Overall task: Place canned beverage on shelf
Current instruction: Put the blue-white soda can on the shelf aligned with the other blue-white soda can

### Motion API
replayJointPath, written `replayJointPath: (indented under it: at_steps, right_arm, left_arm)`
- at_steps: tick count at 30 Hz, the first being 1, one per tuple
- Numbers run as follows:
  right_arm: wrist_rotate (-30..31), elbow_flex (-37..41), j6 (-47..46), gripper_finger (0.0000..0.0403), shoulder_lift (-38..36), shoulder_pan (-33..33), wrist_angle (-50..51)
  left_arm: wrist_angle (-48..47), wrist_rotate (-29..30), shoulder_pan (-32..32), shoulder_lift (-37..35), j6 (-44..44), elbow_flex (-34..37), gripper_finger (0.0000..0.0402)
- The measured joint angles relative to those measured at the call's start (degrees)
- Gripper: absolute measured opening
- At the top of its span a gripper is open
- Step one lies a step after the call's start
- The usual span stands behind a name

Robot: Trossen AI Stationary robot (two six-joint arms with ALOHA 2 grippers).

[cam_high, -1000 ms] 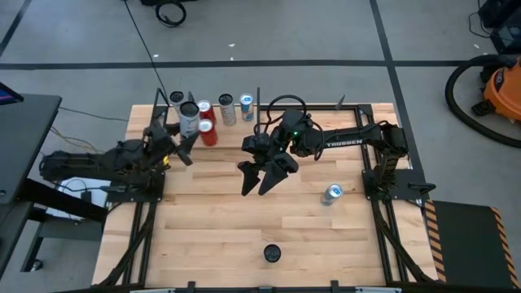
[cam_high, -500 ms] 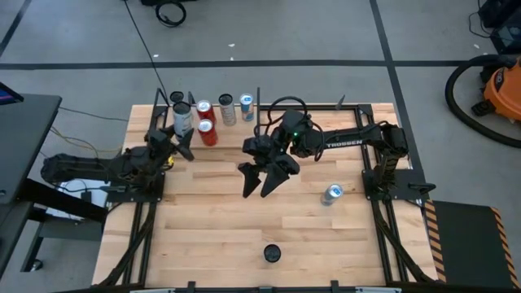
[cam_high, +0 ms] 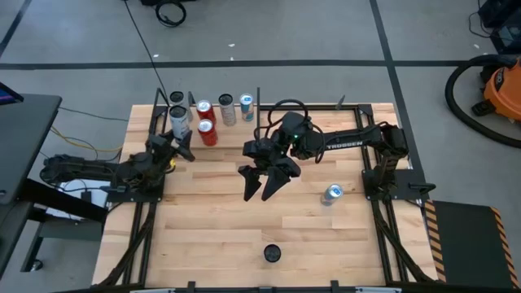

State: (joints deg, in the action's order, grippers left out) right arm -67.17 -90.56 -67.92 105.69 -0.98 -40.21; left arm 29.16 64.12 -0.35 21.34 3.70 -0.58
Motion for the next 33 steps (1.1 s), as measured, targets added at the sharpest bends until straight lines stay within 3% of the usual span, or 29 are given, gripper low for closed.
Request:
replayJointPath:
  at_steps: [6,14,20,26,33]
  right_arm:
    - [0.44,0.0,-0.02,0.0313,0.0,-1.03,0.02]
    - [6.88,0.0,0.22,0.0313,0.0,-1.69,0.02]
    - [12.06,0.0,0.92,0.0313,0.0,-2.82,0.07]
    - [11.78,0.0,7.88,0.0313,0.04,-3.47,1.66]
    - [14.35,0.0,9.49,0.0313,0.04,-3.49,1.1]
  left_arm:
    - [-0.53,0.19,1.0,-0.02,-0.7,0.0,0.0264]
    - [-0.45,-0.16,1.32,0.0,-1.39,0.02,0.0264]
    - [0.27,-4.15,1.32,0.0,-1.45,0.04,0.0264]
    - [0.25,-4.95,1.3,0.0,-1.4,0.04,0.0264]
    - [0.23,-5.5,1.3,0.0,-1.44,0.07,0.0264]
